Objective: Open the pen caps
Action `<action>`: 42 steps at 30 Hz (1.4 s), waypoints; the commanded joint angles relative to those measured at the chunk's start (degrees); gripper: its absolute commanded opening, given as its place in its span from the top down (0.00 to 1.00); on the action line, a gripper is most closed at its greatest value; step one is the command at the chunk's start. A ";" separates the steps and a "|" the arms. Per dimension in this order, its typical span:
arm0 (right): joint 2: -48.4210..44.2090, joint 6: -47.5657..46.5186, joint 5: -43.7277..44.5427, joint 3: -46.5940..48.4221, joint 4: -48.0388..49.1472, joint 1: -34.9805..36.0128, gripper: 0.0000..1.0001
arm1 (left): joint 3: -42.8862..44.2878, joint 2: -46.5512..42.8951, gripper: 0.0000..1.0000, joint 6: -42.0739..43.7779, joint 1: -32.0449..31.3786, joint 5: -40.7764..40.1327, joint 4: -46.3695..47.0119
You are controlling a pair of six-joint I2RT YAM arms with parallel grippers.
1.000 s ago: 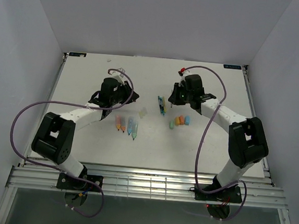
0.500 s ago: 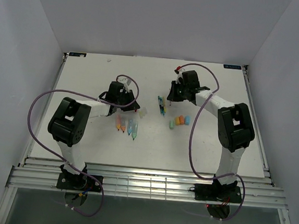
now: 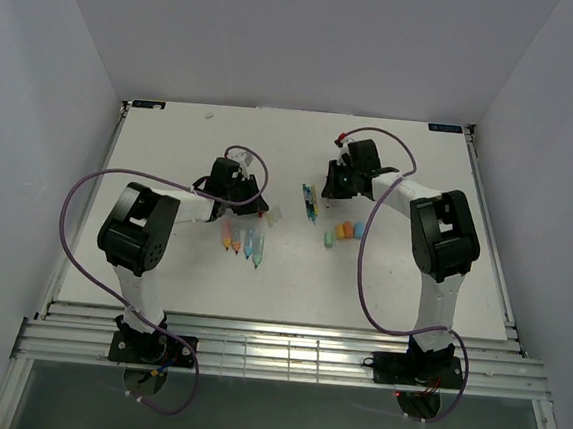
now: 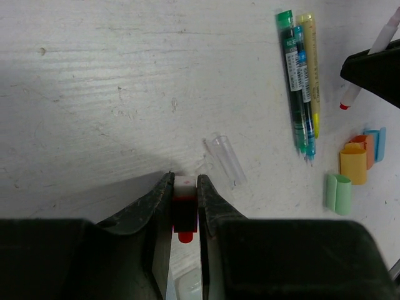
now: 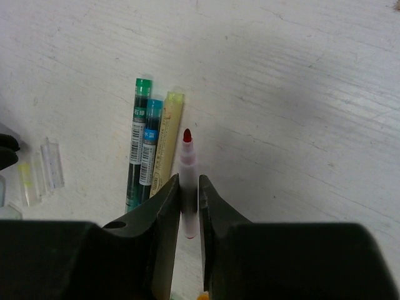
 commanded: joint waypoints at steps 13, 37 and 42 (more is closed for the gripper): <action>1.35 -0.41 -1.30 2.56 0.55 -0.77 0.65 | 1.09 0.18 0.53 1.28 0.52 -3.26 -0.91; -38.18 8.73 9.68 -33.43 -3.49 -0.16 0.05 | -19.81 -42.34 0.30 -7.15 -0.71 -10.21 0.14; -50.31 10.67 11.35 -42.87 -5.86 0.72 0.10 | -29.74 -52.27 0.02 -13.74 -1.59 -8.01 0.15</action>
